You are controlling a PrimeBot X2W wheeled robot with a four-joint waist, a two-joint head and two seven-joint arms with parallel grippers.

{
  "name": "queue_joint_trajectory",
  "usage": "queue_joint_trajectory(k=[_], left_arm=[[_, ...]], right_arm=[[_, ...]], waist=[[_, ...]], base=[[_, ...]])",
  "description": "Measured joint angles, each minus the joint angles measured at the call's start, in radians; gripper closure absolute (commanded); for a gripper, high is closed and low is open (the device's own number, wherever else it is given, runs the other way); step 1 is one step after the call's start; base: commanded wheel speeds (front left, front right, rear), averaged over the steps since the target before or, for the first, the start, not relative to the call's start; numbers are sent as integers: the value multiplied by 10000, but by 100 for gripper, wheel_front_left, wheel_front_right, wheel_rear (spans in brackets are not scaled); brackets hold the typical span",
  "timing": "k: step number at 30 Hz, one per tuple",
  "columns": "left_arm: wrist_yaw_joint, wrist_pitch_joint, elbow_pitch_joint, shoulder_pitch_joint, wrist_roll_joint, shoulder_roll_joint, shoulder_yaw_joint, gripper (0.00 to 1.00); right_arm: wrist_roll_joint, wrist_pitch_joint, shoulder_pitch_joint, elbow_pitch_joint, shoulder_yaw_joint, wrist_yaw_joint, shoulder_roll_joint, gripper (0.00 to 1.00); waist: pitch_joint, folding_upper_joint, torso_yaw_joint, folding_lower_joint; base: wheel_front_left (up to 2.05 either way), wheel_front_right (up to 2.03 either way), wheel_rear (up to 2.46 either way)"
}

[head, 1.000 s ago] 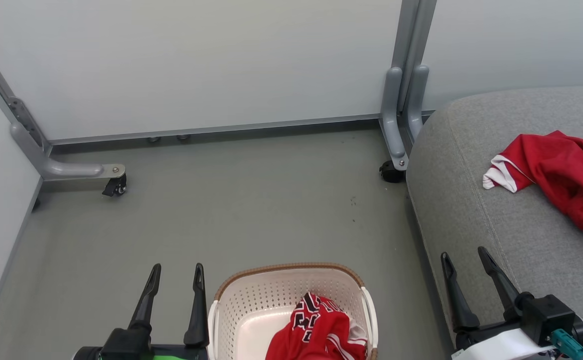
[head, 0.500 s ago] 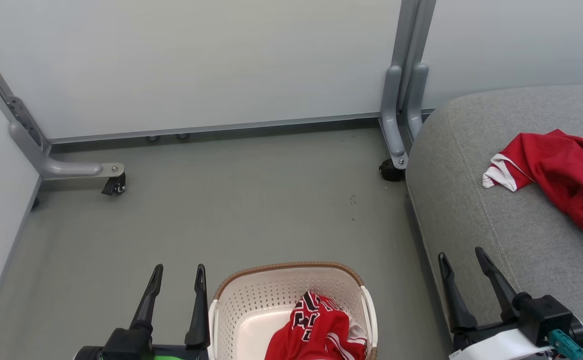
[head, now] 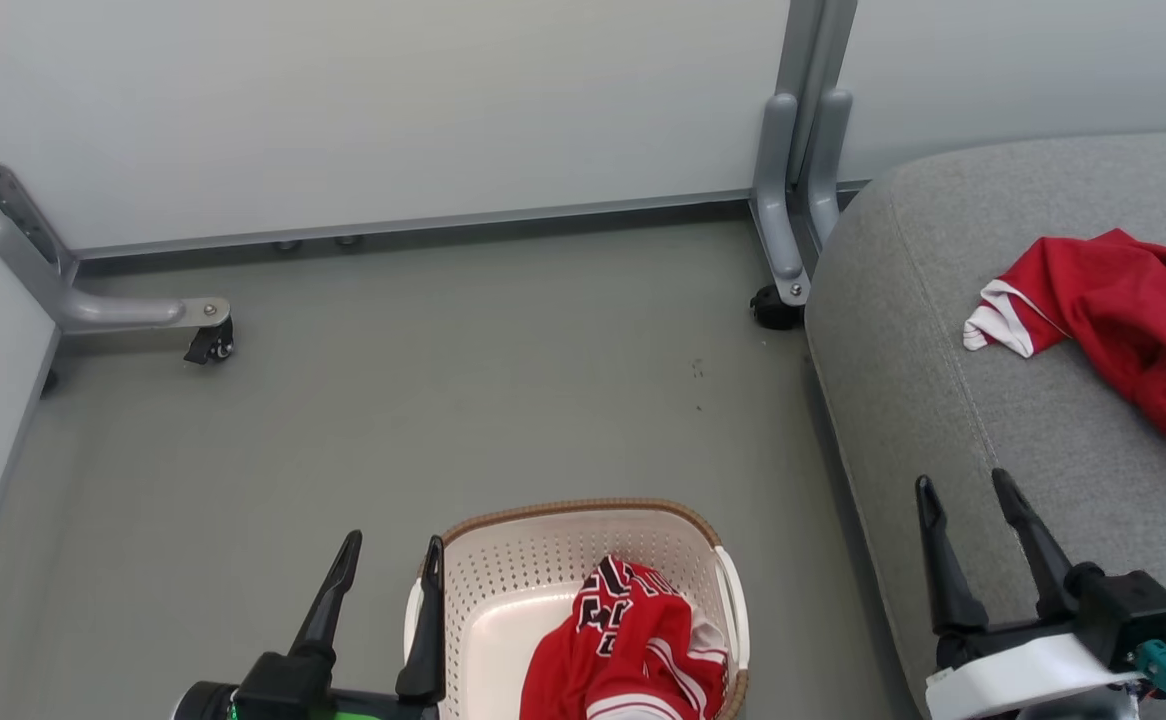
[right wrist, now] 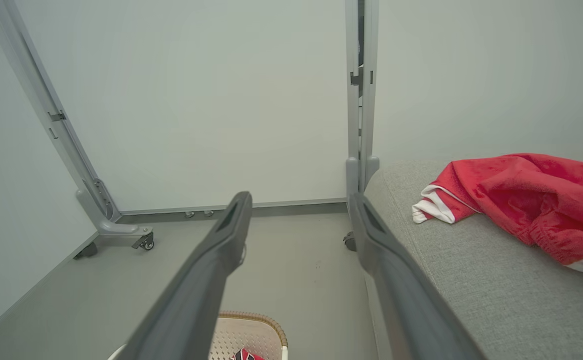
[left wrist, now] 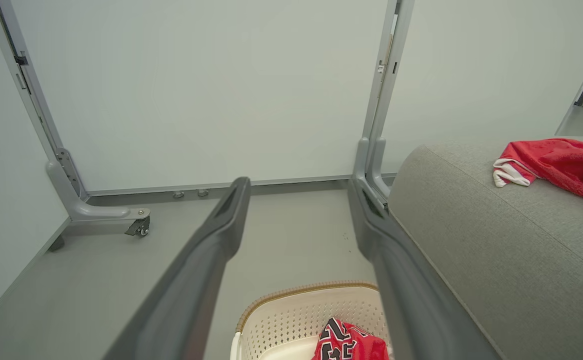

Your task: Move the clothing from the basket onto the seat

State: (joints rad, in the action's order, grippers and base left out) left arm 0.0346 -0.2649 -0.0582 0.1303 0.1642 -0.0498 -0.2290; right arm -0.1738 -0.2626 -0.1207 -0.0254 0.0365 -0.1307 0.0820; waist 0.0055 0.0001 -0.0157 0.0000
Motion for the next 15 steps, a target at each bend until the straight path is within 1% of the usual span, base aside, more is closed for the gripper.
queue_joint_trajectory(k=[3,9,15], left_arm=[[217,0,10,-199,123,0,-56,0],[631,0,-290,-1111,-48,2,-221,0],[878,0,-1072,-2325,-639,-38,-500,0]], right_arm=[[-46,0,269,196,-280,0,-8,0],[-63,0,1309,606,-767,0,33,0],[-31,0,2388,941,-1037,0,56,0]], waist=[[299,0,-40,0],[1290,0,-133,0],[2582,0,-320,1]], base=[[0,0,0],[0,0,0],[0,0,0]])
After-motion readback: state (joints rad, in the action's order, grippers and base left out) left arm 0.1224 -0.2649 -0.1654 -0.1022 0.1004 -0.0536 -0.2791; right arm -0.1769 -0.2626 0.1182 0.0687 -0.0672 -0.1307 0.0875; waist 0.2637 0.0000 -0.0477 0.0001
